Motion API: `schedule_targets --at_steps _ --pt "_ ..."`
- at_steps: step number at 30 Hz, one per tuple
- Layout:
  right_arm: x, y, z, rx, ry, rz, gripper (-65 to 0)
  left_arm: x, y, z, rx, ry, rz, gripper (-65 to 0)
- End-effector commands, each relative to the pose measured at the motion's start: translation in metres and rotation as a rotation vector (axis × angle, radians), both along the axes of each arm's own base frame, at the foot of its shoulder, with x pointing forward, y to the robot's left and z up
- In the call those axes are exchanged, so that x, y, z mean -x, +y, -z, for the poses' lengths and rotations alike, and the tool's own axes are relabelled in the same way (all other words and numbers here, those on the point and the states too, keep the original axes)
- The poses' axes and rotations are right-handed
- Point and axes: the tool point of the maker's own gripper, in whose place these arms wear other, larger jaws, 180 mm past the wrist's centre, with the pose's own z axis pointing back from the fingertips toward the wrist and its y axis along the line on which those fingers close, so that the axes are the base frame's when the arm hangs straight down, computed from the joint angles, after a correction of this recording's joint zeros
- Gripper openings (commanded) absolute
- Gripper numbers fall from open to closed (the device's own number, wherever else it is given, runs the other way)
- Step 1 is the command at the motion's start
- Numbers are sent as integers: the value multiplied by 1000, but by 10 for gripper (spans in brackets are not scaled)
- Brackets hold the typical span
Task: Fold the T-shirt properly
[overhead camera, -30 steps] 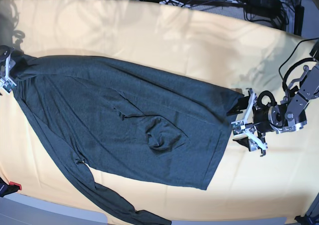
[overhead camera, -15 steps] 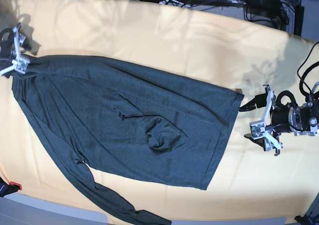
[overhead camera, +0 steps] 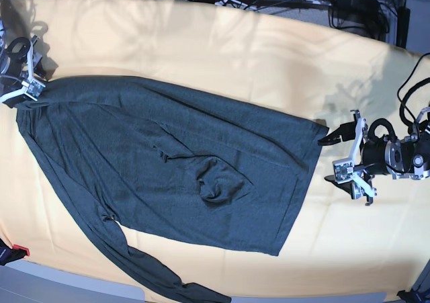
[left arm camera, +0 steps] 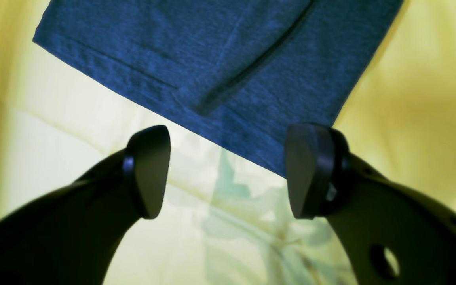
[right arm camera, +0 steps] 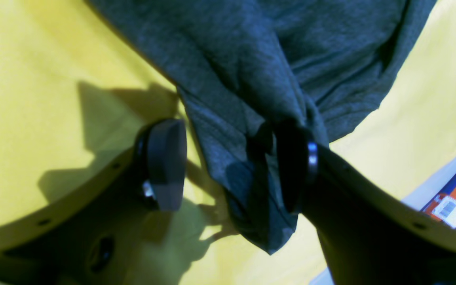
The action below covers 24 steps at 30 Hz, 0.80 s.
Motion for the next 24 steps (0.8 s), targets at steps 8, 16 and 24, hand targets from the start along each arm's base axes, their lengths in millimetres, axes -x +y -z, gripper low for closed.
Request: schedule_targets --at_steps 8,16,24 --pt "10 0 0 9 91 -47 -273 -6 -3 -20 59 -27 -9 -201" --pt "-3 -6 -9 26 35 -14 -273 -6 -3 -19 56 -26 -10 -201" --pt "-21 7 -41 -73 -49 2 -273 -6 -3 -19 56 -26 -10 -201"
